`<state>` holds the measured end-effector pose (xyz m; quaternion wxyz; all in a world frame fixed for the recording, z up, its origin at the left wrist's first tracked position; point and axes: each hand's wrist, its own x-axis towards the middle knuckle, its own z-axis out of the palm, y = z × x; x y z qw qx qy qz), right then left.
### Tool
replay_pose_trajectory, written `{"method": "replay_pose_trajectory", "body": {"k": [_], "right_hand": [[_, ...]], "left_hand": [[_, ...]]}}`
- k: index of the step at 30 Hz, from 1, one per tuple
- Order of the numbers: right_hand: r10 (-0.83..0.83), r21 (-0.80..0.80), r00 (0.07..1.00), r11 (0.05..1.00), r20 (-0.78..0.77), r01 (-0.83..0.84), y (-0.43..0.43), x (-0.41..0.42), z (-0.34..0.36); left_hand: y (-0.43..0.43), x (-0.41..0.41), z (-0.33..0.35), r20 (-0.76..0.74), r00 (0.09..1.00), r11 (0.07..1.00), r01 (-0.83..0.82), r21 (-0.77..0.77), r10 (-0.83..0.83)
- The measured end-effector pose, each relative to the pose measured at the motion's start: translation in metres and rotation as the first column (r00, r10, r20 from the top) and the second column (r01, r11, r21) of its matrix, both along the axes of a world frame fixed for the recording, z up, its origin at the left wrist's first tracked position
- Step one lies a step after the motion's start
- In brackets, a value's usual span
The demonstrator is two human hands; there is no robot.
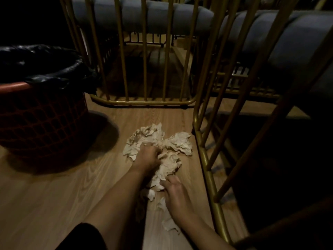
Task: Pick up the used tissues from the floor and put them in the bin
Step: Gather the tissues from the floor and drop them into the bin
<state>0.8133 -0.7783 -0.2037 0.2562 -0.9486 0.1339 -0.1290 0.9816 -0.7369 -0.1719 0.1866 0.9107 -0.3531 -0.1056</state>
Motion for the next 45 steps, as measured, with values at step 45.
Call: {"method": "replay_pose_trajectory", "body": {"k": [45], "right_hand": [[0.060,-0.007,0.976,0.998,-0.211,-0.062,0.083,0.002,0.033]], "left_hand": [[0.228,-0.055,0.089,0.105,0.926,0.932,-0.363,-0.003,0.362]]}}
